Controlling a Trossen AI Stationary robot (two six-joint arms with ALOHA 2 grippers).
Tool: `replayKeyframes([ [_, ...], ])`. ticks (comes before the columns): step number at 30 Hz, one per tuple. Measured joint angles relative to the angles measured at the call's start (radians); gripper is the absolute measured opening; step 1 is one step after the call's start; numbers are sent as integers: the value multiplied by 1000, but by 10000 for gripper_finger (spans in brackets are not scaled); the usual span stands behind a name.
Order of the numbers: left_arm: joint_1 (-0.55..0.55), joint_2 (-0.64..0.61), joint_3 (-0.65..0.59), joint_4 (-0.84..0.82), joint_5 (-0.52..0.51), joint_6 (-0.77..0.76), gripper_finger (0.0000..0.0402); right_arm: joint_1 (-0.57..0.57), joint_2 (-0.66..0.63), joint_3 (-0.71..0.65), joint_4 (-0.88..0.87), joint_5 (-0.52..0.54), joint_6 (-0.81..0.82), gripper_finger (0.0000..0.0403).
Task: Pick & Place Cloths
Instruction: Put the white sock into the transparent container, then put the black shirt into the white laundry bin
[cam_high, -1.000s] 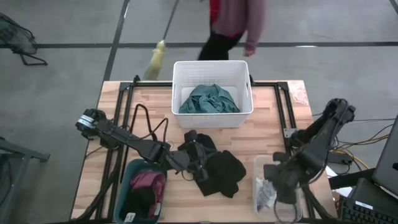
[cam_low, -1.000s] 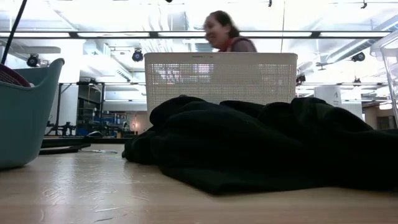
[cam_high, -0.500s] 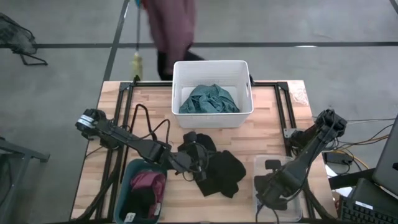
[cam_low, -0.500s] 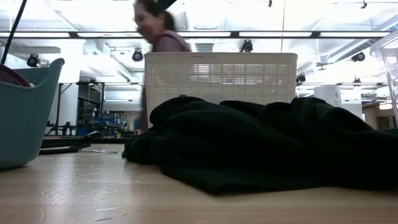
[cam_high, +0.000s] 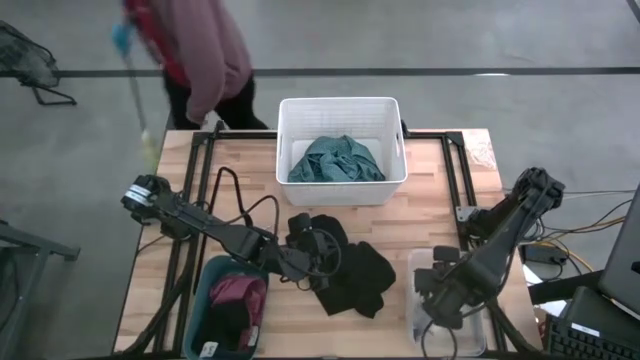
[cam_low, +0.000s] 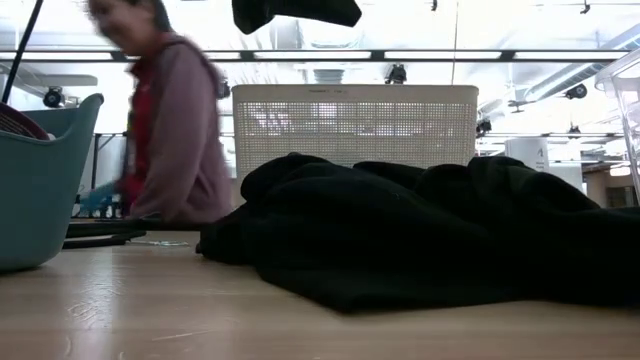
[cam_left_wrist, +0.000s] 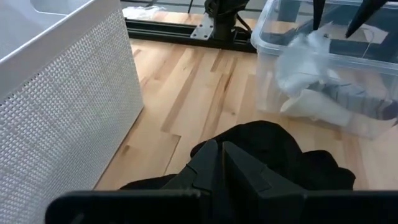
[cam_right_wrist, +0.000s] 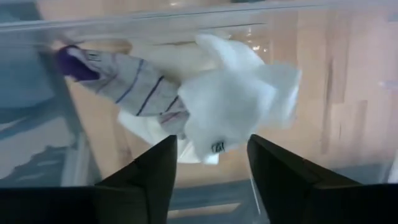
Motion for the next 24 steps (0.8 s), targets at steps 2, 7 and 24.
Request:
replayKeyframes([
  [2,0,0,0,-5,0,1,30,1,-28,5,-1,1,4,206],
  [7,0,0,0,-50,36,-1,39,1,-109,7,0,41,-33,233],
  [24,-7,138,-84,12,242,101,265,1,-329,4,157,286,-213,282],
])
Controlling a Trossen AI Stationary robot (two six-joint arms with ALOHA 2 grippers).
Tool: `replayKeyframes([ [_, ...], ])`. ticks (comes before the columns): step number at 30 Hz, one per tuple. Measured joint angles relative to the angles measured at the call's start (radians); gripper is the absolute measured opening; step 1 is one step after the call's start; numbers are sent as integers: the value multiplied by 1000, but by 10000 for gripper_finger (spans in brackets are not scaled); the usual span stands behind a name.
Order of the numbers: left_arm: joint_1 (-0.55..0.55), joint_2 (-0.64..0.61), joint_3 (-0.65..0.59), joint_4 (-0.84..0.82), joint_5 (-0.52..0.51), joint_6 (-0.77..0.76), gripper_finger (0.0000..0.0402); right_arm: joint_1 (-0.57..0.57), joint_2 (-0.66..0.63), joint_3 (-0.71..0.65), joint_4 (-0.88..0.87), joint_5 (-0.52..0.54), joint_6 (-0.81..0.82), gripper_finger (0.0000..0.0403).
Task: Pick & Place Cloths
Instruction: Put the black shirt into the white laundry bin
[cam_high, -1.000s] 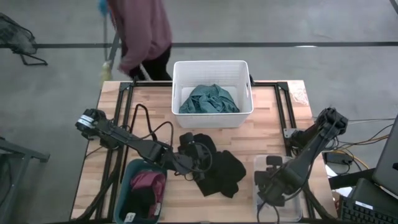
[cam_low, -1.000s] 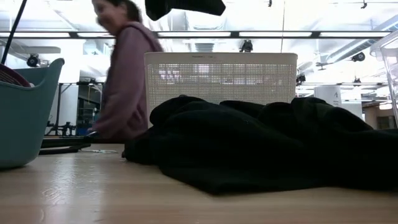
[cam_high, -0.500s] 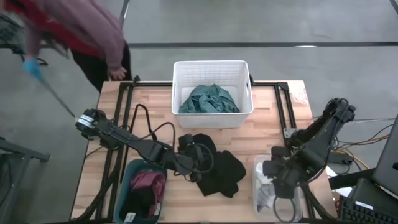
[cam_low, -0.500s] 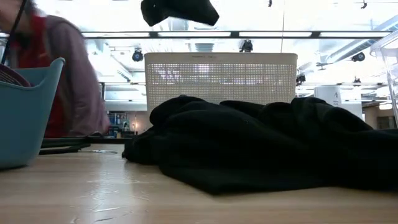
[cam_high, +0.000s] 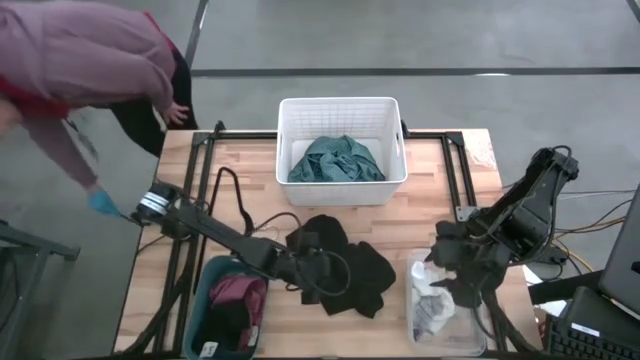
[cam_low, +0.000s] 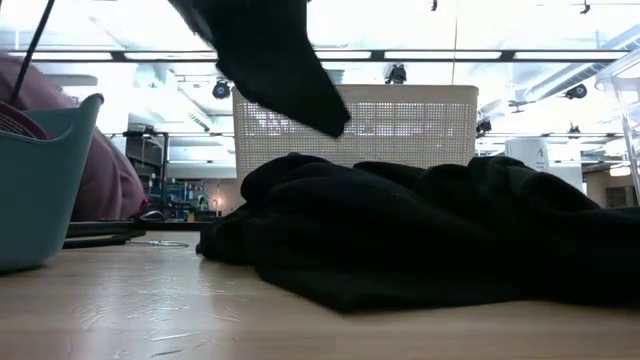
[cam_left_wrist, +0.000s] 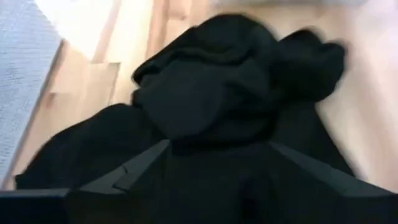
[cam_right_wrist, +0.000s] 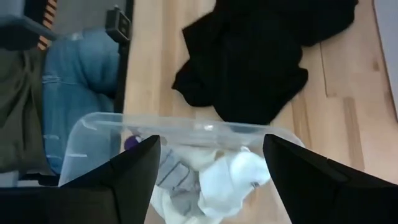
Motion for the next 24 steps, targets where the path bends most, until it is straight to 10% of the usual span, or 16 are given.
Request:
replayKeyframes([
  [16,54,199,-7,58,0,4,286,0,78,-1,81,-10,-114,240],
  [24,82,254,-8,91,37,-51,190,0,89,-1,107,-23,-145,224],
])
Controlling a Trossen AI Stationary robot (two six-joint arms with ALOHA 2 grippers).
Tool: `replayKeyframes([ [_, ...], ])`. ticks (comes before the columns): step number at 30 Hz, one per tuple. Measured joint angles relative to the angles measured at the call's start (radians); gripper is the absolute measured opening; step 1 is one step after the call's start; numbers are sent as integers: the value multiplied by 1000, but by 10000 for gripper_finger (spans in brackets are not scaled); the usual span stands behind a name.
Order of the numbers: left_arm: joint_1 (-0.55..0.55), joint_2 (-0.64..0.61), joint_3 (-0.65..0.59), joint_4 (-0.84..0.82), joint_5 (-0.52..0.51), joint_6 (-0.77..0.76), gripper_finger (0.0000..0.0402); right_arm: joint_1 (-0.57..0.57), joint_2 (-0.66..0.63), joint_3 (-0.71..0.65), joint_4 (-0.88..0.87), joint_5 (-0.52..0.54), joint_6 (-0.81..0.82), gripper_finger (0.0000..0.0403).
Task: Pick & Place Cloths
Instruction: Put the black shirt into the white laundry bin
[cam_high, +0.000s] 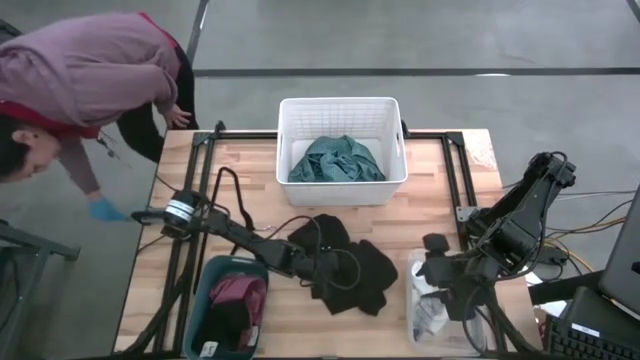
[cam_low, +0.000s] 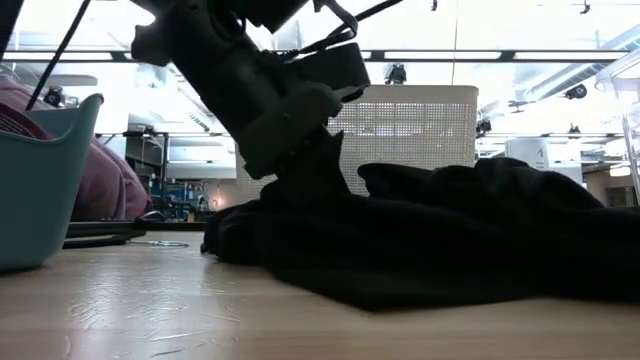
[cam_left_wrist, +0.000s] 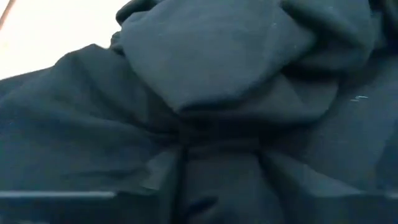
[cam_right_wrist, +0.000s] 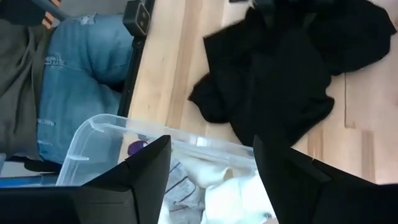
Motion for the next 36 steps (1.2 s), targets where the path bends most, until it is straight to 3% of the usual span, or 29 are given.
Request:
replayKeyframes([
  [5,11,18,-2,65,40,-17,56,0,0,0,88,3,-91,229],
  [6,11,16,-2,70,45,-9,47,0,0,0,109,3,-108,232],
  [14,4,-76,-8,84,11,53,48,0,0,0,217,59,-221,254],
  [22,-6,-281,-7,90,-65,162,48,-1,8,-7,221,238,-297,271],
  [27,-8,-390,-7,104,-76,212,48,-7,26,-15,231,278,-308,278],
  [36,-8,-469,-5,222,-124,260,48,-42,124,-20,233,471,-333,298],
])
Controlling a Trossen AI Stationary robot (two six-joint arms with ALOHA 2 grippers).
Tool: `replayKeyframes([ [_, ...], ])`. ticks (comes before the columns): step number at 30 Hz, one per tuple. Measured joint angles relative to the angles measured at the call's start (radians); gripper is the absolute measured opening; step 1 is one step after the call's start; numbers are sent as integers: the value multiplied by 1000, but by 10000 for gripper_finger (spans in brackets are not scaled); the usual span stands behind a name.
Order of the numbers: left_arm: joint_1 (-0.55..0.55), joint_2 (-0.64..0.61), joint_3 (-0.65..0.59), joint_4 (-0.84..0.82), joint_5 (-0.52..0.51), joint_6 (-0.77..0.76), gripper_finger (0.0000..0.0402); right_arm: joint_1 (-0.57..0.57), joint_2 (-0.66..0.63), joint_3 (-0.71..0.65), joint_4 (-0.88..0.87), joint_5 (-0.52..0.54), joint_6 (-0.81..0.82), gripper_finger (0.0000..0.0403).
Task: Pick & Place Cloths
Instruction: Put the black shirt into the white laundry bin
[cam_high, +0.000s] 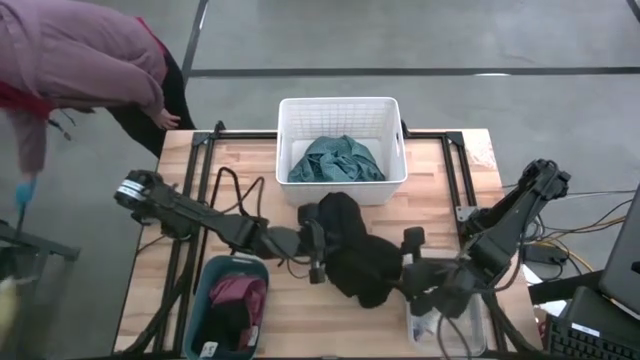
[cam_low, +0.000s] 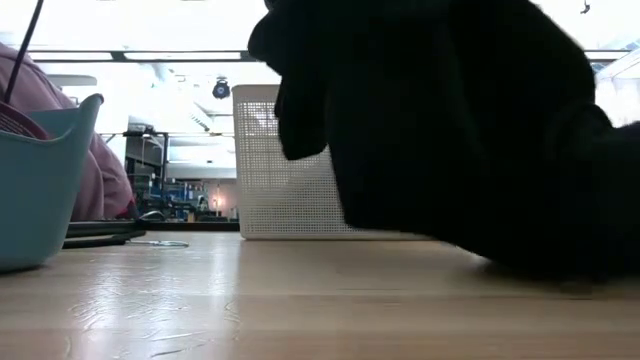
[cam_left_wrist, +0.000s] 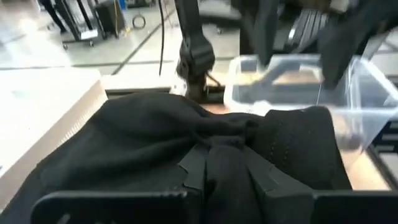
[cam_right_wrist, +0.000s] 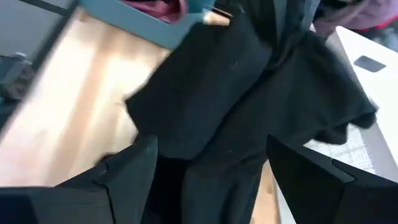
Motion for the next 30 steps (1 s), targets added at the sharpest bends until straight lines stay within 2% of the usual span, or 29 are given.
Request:
replayKeyframes([
  [6,0,-5,0,113,46,34,48,-47,48,-4,-5,136,15,327],
  [16,-1,-12,0,401,92,179,48,-149,110,-30,49,125,-26,354],
  [22,2,-18,2,427,95,202,48,-171,177,-44,241,59,-191,339],
  [26,3,-17,2,487,111,199,48,-186,216,-39,343,82,-285,324],
  [30,3,-17,2,508,147,185,48,-209,240,-14,389,111,-317,271],
])
